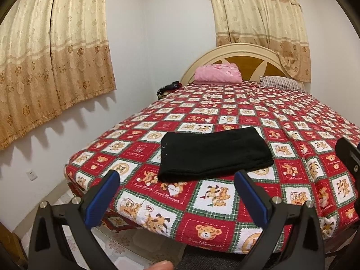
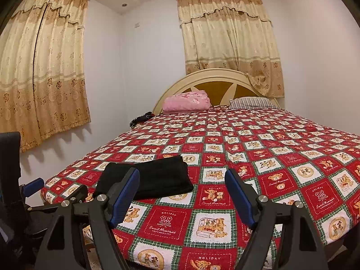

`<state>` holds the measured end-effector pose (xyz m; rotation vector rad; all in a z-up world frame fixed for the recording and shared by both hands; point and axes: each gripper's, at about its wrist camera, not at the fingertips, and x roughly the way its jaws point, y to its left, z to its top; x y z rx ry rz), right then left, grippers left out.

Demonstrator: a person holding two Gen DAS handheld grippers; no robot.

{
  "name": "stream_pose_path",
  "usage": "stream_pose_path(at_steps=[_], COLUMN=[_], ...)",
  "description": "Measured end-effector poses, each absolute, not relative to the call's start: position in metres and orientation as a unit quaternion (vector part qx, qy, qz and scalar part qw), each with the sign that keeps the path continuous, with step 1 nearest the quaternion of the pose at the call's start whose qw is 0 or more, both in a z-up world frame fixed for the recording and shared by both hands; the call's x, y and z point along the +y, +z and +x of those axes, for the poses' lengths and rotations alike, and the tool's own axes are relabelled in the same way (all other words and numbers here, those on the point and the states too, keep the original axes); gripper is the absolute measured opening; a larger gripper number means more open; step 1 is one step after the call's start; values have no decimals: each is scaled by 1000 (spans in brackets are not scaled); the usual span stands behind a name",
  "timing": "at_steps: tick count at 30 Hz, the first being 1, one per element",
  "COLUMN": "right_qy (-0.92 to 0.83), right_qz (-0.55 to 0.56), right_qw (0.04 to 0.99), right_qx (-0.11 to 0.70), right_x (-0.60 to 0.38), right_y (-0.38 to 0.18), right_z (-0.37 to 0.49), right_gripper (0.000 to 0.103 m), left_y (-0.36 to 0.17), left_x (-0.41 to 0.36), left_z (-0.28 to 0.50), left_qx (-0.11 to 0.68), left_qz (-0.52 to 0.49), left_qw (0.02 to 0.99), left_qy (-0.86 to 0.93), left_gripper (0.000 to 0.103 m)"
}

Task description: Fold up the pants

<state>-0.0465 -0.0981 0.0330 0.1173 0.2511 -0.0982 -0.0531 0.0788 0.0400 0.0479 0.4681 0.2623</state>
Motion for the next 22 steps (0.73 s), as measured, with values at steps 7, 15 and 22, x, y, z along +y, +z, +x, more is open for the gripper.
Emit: stream_pose_path(at_steps=[7, 15, 22], right_qy=[-49, -49, -49], right_qz=[58, 58, 59], right_qw=[989, 989, 989], right_qx=[125, 126, 130], right_x=[-98, -97, -98], right_y=[32, 30, 30], right_z=[-47, -49, -48], right_gripper=[79, 79, 79], left_y=[40, 38, 36], left_x=[72, 77, 78], left_z=[-54, -51, -52], left_qx=[226, 245, 245], left_qz=[46, 14, -1], left_qw=[963, 962, 964], left_qy=[136, 120, 106], left_gripper=[103, 103, 103])
